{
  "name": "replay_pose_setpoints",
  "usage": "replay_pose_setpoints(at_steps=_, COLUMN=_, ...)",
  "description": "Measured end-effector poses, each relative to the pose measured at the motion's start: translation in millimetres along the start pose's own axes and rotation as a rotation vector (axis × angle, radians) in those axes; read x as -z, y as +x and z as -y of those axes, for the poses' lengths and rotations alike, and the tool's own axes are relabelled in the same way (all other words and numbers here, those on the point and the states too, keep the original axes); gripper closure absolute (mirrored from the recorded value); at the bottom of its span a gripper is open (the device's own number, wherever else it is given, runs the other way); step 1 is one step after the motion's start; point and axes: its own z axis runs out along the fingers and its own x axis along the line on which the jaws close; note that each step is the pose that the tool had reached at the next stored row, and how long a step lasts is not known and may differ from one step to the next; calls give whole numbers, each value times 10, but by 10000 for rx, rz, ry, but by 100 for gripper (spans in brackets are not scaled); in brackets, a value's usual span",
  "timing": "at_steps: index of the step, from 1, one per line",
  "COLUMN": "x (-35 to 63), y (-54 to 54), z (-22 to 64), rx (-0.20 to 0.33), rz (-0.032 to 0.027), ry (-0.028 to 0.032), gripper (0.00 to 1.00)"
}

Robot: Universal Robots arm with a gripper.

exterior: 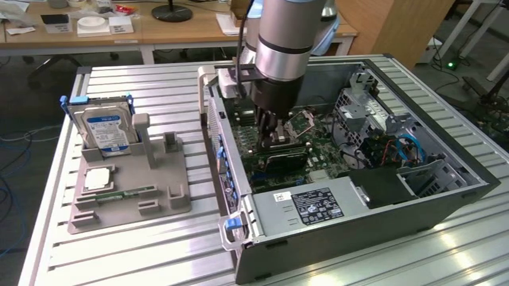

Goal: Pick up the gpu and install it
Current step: 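Press down on the gpu until it lock into place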

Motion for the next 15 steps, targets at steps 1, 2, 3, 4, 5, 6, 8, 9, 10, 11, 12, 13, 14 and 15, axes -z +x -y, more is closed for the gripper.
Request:
replay_pose_setpoints(at_steps=1, x=0, y=0, z=-27, rx=-1, rz=-26, ry=1, gripper=89)
replay_pose_setpoints(at_steps=2, x=-1, y=1, z=-56, rx=-2, rz=-49, ry=1, gripper=89)
replay_pose_setpoints(at_steps=3, x=-1, y=2, z=-83, rx=-1, rz=-68, ry=1, gripper=89)
replay_pose_setpoints(at_steps=4, x=-1, y=2, z=-110, rx=-1, rz=-90, ry=2, gripper=89)
replay_pose_setpoints(at_steps=5, x=-2, y=2, z=-136, rx=-1, rz=-120, ry=3, gripper=89)
replay_pose_setpoints(at_steps=6, x=-2, y=3, z=-163, rx=-2, rz=-156, ry=4, gripper=89)
replay_pose_setpoints(at_steps=8, x=4, y=2, z=-209, rx=-4, rz=-216, ry=5, gripper=89)
replay_pose_setpoints(at_steps=9, x=9, y=-2, z=-223, rx=-4, rz=-253, ry=6, gripper=89)
replay_pose_setpoints(at_steps=10, x=15, y=-4, z=-237, rx=-3, rz=-289, ry=7, gripper=89)
replay_pose_setpoints(at_steps=11, x=23, y=-4, z=-249, rx=-5, rz=-316, ry=8, gripper=89)
replay_pose_setpoints(at_steps=12, x=38, y=-4, z=-254, rx=-5, rz=-344, ry=8, gripper=89)
replay_pose_setpoints(at_steps=13, x=62, y=-4, z=-253, rx=-4, rz=-360, ry=8, gripper=89)
replay_pose_setpoints(at_steps=14, x=92, y=-4, z=-254, rx=-3, rz=-370, ry=8, gripper=89)
replay_pose_setpoints(at_steps=15, x=127, y=-4, z=-254, rx=-4, rz=-376, ry=8, gripper=89)
